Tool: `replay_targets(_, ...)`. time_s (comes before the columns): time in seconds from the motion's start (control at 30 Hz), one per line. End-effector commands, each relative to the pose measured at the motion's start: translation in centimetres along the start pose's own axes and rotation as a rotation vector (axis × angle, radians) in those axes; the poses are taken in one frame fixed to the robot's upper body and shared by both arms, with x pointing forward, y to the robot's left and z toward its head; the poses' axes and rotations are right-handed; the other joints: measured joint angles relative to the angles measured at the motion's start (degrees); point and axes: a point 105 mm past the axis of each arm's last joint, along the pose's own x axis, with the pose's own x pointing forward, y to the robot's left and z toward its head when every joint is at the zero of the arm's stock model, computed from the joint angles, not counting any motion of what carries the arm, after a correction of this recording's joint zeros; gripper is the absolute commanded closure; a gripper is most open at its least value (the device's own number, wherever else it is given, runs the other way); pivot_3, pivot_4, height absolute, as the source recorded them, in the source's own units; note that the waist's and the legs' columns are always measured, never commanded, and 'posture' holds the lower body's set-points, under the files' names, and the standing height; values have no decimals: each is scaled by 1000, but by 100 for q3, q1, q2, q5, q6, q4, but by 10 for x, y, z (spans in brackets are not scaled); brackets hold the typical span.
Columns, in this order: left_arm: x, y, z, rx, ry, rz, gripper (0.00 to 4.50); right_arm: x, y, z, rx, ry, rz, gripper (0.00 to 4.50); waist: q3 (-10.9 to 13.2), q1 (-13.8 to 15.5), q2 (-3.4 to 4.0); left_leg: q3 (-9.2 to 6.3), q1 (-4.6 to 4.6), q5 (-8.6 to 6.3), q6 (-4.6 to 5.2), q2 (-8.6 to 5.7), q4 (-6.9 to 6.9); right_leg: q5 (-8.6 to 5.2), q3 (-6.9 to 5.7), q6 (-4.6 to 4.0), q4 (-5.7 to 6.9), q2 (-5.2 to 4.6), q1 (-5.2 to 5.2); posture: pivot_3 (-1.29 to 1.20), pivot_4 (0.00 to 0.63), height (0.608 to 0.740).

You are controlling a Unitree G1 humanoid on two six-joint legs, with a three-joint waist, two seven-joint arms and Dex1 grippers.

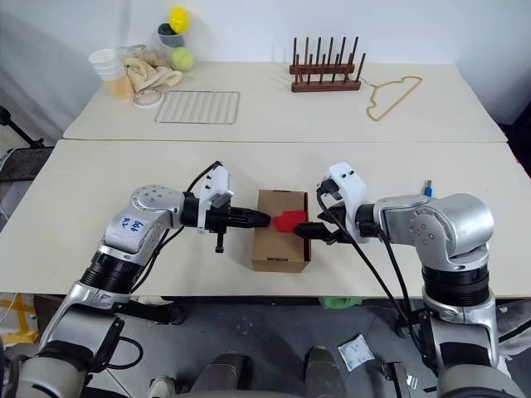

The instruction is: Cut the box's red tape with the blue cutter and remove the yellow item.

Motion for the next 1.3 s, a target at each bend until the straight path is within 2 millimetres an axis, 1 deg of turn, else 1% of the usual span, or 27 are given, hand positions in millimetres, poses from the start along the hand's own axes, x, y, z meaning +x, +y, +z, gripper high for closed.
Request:
replay_targets(0.03, 0, -4, -4, -1, 14, -11, 4500, -3, -6, -1, -6, -13, -42, 267, 0, 0, 0, 0, 1, 0, 0, 0, 0, 0, 0, 0, 0, 0, 1, 0, 150, 740)
replay_targets(0.17, -3, -7, -11, -14, 32, -8, 4500, -12, -11, -2, 4, -18, -39, 267, 0, 3, 0, 0, 6, 0, 1, 0, -1, 0, 0, 0, 0, 0, 4, 0, 150, 740)
replay_targets(0.3, -2, -8, -13, -19, 35, -5, 4500, -17, -20, 0, 48, -34, -50, 267, 0, 3, 0, -1, 5, -1, 2, 0, -1, 0, 0, 0, -2, 0, 6, 0, 150, 740)
replay_targets(0.43, 0, -9, -12, -21, 30, -5, 4500, -15, -29, -4, 68, -26, -70, 267, 0, 1, 0, 0, 7, -1, 2, 1, -4, 0, 0, 0, -2, 0, 5, 0, 150, 740)
replay_targets(0.67, 1, -8, -10, -22, 24, 1, 4500, -8, -24, -7, 74, -12, -47, 267, 0, 3, 0, 0, 7, -1, 2, 1, -4, 0, 1, 0, -3, 0, 6, 0, 150, 740)
replay_targets(0.77, 1, -8, -11, -22, 30, 4, 4500, -6, -30, -13, 49, 28, -102, 267, 0, 3, 0, 0, 7, -1, 2, 1, -4, 0, 1, 0, -3, 0, 6, 0, 150, 740)
replay_targets(0.87, 2, -7, -12, -28, 41, 11, 4500, -8, -36, -11, -25, 58, -183, 267, 0, 9, 0, -1, 9, -1, 2, 1, -4, 0, 0, 0, -4, 0, 9, 0, 150, 740)
replay_targets(0.93, 3, -2, -22, -86, 98, 59, 4500, -9, -37, -10, -119, 84, -219, 267, 0, 19, 0, -2, 9, -1, 2, 0, -3, 0, 0, 0, -6, -1, 10, 0, 150, 740)
replay_targets(0.97, 3, 0, -26, -86, 117, 75, 4500, -10, -37, -11, -144, 95, -226, 267, 0, 19, 0, -2, 9, -2, 3, -1, -3, 0, 0, 0, -8, -1, 11, 0, 150, 740)
replay_targets(1.13, 7, -9, -26, -92, 106, 38, 4500, -7, -38, -17, -143, 100, -226, 267, -1, 22, -1, -1, 12, -2, 4, 0, -1, 0, 0, 0, -10, 0, 18, 0, 150, 740)
replay_targets(1.3, 8, -10, -23, -91, 100, 35, 4500, 0, -37, -19, -136, 71, -215, 267, -1, 18, 0, -2, 12, -2, 4, -1, -1, 0, 0, 0, -11, -1, 18, 0, 150, 740)
